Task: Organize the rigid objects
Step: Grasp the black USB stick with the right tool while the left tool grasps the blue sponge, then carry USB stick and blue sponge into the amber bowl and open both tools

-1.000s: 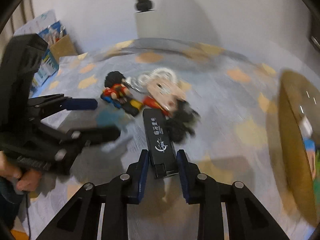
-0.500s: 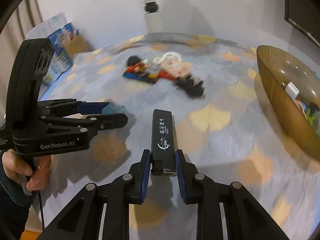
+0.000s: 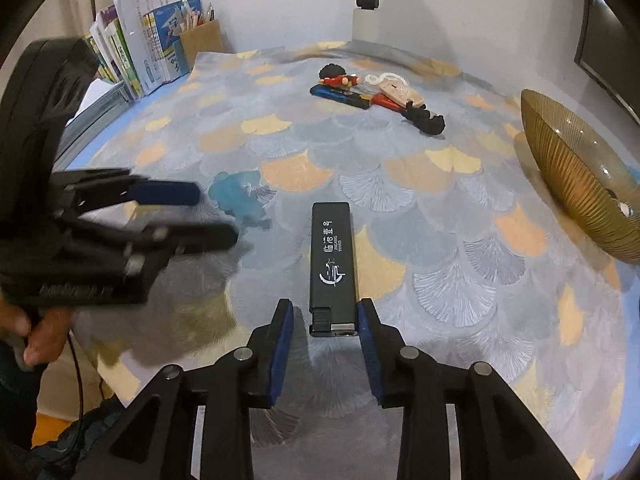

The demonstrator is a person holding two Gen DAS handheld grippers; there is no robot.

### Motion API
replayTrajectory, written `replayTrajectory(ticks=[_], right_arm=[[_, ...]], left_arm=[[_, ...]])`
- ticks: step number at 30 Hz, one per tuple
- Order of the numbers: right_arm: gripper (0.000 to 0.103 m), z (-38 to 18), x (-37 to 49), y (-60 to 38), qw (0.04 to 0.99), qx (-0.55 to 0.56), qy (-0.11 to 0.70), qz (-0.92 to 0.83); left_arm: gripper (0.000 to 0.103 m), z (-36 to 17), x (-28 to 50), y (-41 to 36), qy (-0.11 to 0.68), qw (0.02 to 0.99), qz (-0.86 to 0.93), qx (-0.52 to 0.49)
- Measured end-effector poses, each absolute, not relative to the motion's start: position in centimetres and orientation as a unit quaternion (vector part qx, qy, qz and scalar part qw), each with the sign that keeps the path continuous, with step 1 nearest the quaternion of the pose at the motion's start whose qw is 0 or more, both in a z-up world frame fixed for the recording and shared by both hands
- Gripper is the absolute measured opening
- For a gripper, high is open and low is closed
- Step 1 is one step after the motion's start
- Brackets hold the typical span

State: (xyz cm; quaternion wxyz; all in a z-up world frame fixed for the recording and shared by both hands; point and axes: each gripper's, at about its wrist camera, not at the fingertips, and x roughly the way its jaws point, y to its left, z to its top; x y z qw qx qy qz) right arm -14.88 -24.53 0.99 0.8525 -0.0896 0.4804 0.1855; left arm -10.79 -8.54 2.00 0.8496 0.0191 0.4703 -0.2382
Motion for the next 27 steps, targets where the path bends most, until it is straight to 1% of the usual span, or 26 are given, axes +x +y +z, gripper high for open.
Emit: replayTrajectory(ticks=[8, 10, 11, 12, 13, 19, 20, 21, 22, 23, 24, 25, 27], right_arm=[[0.032, 0.9, -11.9, -25.6, 0.854, 0.000, 0.486, 0.186], [0.032, 1.0, -11.7, -25.2, 0.854, -0.008, 0.486, 0.183], [0.034, 1.0, -11.7, -24.9, 0.854, -0.016, 0.487, 0.183], [0.039, 1.0, -11.6, -24.8, 0.853, -0.023, 0.487, 0.186], [0.041, 1.0, -11.6, -24.5, 0.852, -0.030, 0.486, 0.193], [0.041, 0.5, -11.2, -23.9, 0.864, -0.059, 0.462, 0.193], [0.039, 0.4, -11.4, -23.7, 0.866, -0.068, 0.457, 0.190], [0.031, 0.4, -11.6, -23.6, 0.868, -0.078, 0.454, 0.187], [0.025, 0.4, -11.7, -23.4, 0.869, -0.085, 0.450, 0.188], [0.024, 0.4, -12.0, -23.0, 0.869, -0.093, 0.446, 0.192], [0.024, 0.4, -12.3, -22.9, 0.870, -0.096, 0.444, 0.192], [0.024, 0.4, -12.5, -22.9, 0.871, -0.096, 0.442, 0.190], [0.024, 0.5, -12.9, -23.5, 0.871, -0.073, 0.446, 0.193]], left_arm=[[0.069, 2.0, -9.3, -7.9, 0.463, 0.857, -0.227, -0.003], [0.069, 2.0, -9.0, -8.4, 0.466, 0.855, -0.227, 0.004], [0.069, 2.1, -8.9, -8.6, 0.468, 0.854, -0.229, 0.005], [0.068, 2.1, -8.8, -8.9, 0.467, 0.853, -0.234, 0.006], [0.067, 2.0, -8.8, -9.1, 0.464, 0.855, -0.230, 0.010], [0.067, 1.9, -9.3, -9.4, 0.460, 0.857, -0.231, 0.033], [0.067, 1.9, -9.4, -9.5, 0.459, 0.857, -0.231, 0.035], [0.067, 1.9, -9.6, -9.5, 0.458, 0.857, -0.233, 0.036], [0.064, 1.9, -9.6, -9.6, 0.458, 0.858, -0.232, 0.039], [0.060, 1.9, -9.6, -9.6, 0.457, 0.858, -0.230, 0.041], [0.050, 2.0, -9.5, -9.7, 0.456, 0.860, -0.223, 0.044], [0.047, 2.0, -9.4, -9.7, 0.457, 0.862, -0.215, 0.044], [0.046, 2.2, -9.2, -9.4, 0.461, 0.861, -0.213, 0.021]])
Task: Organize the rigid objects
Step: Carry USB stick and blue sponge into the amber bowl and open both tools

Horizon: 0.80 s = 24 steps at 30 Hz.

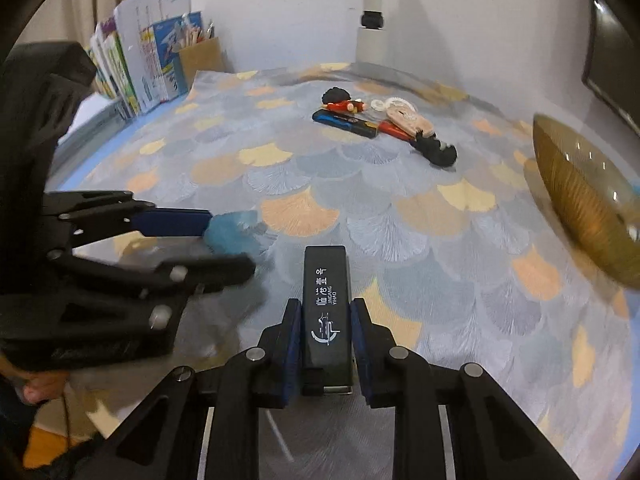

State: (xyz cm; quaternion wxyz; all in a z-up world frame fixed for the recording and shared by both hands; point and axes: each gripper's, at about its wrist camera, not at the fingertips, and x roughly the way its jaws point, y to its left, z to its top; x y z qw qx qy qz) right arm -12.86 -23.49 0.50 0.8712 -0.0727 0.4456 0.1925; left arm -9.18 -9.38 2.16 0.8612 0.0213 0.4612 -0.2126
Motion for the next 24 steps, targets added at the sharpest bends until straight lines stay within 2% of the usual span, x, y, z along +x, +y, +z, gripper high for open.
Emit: replayTrajectory(ticks=[5, 10, 18, 21, 24], right_arm=[[0.024, 2.6, -13.7, -27.0, 0.882, 0.002, 0.430, 0.194], [0.024, 7.2, -14.4, -31.5, 0.912, 0.038, 0.376, 0.160], [0.024, 14.6, -12.8, -41.8, 0.950, 0.077, 0.302, 0.036], [0.024, 15.4, -10.5, -46.3, 0.945, 0.114, 0.306, -0.022], [0.024, 14.0, -7.8, -49.6, 0.924, 0.147, 0.348, -0.059]], left_arm=[[0.046, 4.5, -9.3, -9.7, 0.431, 0.875, -0.220, 0.006], [0.046, 9.0, -8.8, -12.0, 0.384, 0.888, -0.251, 0.008], [0.046, 16.6, -5.2, -21.1, 0.306, 0.896, -0.318, 0.043], [0.046, 16.8, -2.5, -25.3, 0.305, 0.889, -0.337, 0.061], [0.046, 14.6, 0.2, -28.6, 0.338, 0.872, -0.350, 0.063]])
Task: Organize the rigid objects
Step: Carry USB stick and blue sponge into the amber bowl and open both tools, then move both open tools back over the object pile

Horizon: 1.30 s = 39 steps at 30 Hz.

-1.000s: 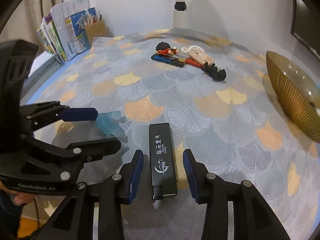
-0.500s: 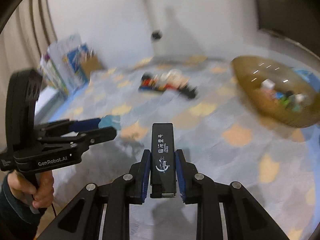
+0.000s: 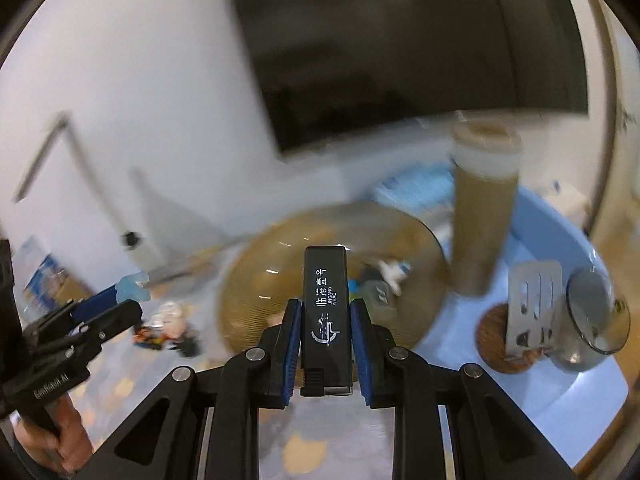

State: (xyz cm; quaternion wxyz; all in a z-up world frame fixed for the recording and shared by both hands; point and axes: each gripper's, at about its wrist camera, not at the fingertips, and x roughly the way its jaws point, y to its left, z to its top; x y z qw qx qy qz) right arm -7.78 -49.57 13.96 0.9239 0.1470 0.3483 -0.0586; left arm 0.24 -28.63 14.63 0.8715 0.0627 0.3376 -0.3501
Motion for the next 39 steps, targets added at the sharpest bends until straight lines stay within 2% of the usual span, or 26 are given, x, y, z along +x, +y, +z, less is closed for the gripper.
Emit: replayTrajectory(ticks=[7, 8, 9, 10, 13, 15, 18, 26, 29, 31, 32, 33, 35, 39], right_arm=[[0.023, 9.6, -4.1, -51.7, 0.886, 0.178, 0.422, -0.065], [0.024, 9.3, -3.9, -51.7, 0.883, 0.182, 0.427, -0.063], [0.027, 9.2, -3.7, -51.8, 0.880, 0.185, 0.432, -0.065], [0.028, 9.1, -3.7, -51.8, 0.878, 0.185, 0.436, -0.071], [0.031, 9.9, -4.6, -52.3, 0.885, 0.192, 0.418, -0.079], [0.044, 10.5, -5.7, -52.4, 0.888, 0.200, 0.406, -0.077], [0.055, 11.4, -6.9, -51.6, 0.894, 0.210, 0.390, -0.067], [0.057, 14.4, -8.9, -43.7, 0.913, 0.172, 0.369, 0.010], [0.058, 14.8, -9.6, -40.0, 0.917, 0.149, 0.367, 0.046], [0.060, 14.5, -10.2, -37.8, 0.917, 0.138, 0.368, 0.066], [0.060, 14.2, -10.3, -37.0, 0.916, 0.135, 0.370, 0.073], [0.060, 13.6, -10.4, -36.2, 0.915, 0.133, 0.373, 0.081], [0.060, 11.6, -10.1, -34.4, 0.910, 0.126, 0.385, 0.093], [0.060, 6.1, -9.5, -31.4, 0.906, 0.087, 0.404, 0.091]], left_arm=[[0.049, 10.0, 2.4, -33.4, 0.389, 0.835, -0.384, 0.065], [0.054, 9.9, 2.4, -33.6, 0.392, 0.832, -0.388, 0.064], [0.071, 10.0, 2.2, -33.6, 0.396, 0.831, -0.385, 0.065], [0.077, 10.2, 2.1, -33.2, 0.394, 0.834, -0.382, 0.064], [0.077, 11.7, 1.6, -30.5, 0.374, 0.847, -0.375, 0.049], [0.077, 12.5, 1.5, -28.6, 0.375, 0.851, -0.366, 0.040], [0.077, 14.2, 0.4, -24.2, 0.356, 0.873, -0.333, 0.029], [0.077, 19.7, -4.4, -12.7, 0.296, 0.924, -0.240, 0.005], [0.083, 21.4, -6.3, -9.6, 0.281, 0.937, -0.209, 0.015], [0.091, 22.0, -7.9, -7.4, 0.267, 0.946, -0.184, 0.025], [0.094, 21.9, -8.5, -6.5, 0.263, 0.948, -0.175, 0.024], [0.103, 21.4, -9.0, -5.7, 0.261, 0.951, -0.166, 0.021], [0.103, 19.6, -9.6, -4.1, 0.270, 0.951, -0.151, 0.013], [0.103, 12.4, -8.8, -3.4, 0.325, 0.938, -0.117, 0.013]])
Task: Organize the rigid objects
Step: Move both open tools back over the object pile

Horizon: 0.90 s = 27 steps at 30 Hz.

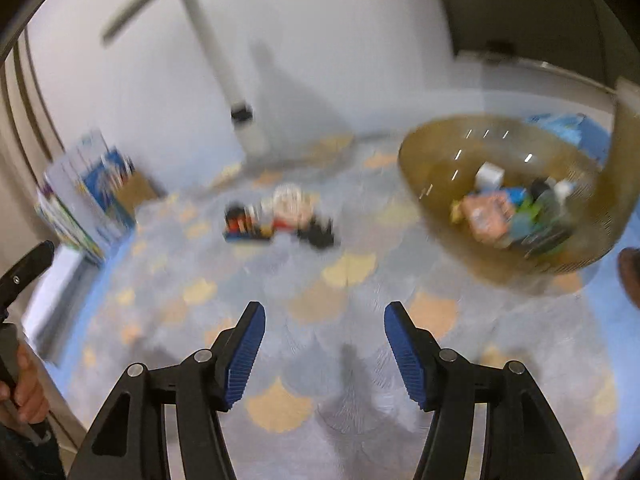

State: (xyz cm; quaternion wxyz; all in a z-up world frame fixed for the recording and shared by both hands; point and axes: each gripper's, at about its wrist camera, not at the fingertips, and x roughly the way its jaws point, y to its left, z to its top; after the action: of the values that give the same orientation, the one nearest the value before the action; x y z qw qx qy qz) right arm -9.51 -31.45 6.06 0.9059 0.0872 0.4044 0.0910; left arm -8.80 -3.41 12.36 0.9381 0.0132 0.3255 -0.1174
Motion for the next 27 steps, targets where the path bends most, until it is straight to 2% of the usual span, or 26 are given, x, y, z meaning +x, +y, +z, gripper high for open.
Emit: replayTrajectory(ticks=[3, 8, 20, 25, 26, 27], right_arm=[[0.060, 2.8, -9.4, -30.1, 0.903, 0.057, 0.419, 0.080], [0.060, 0.9, -8.7, -29.3, 0.898, 0.023, 0.435, 0.063], [0.060, 0.3, -8.3, -29.3, 0.890, 0.019, 0.452, 0.064], [0.060, 3.4, -8.5, -29.0, 0.860, 0.048, 0.491, 0.131], [0.062, 4.8, -8.3, -28.7, 0.861, 0.044, 0.486, 0.143], [0.070, 6.1, -7.8, -28.4, 0.863, 0.032, 0.480, 0.150]], left_arm=[[0.103, 6.6, -7.6, -2.8, 0.371, 0.924, -0.093, -0.001], [0.102, 3.1, -6.5, -3.1, 0.404, 0.912, -0.071, 0.014], [0.102, 2.9, -6.9, -3.5, 0.404, 0.910, -0.083, 0.028], [0.102, 7.6, -5.8, -3.2, 0.388, 0.911, -0.137, -0.001], [0.102, 8.9, -5.1, -3.3, 0.379, 0.914, -0.148, -0.011], [0.102, 9.6, -4.4, -3.6, 0.375, 0.914, -0.156, -0.016]])
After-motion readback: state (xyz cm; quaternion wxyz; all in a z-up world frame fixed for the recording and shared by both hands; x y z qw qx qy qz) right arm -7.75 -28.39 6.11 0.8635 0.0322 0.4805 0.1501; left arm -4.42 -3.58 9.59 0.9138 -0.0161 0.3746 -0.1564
